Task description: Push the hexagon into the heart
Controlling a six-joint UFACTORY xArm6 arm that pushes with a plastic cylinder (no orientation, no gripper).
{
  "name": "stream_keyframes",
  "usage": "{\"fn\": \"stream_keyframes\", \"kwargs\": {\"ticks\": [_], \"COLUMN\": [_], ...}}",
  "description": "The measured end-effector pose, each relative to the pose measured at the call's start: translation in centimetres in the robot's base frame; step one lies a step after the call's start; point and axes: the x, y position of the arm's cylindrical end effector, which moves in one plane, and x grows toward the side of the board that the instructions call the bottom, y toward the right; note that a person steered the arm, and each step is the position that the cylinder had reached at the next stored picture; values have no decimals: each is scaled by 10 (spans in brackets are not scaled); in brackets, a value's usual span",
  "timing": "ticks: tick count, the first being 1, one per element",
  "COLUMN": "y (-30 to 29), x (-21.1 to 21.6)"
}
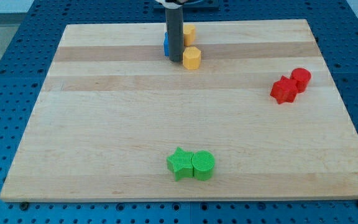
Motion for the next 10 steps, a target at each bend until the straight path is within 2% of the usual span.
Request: {"fn": "stream_keyframes", "kwargs": {"ticks": [1, 2, 3, 4, 5, 6, 9, 10], "y": [-11, -40, -40, 2, 65, 77, 33, 33], "x": [0, 25, 57, 74, 65, 44, 55, 22]}}
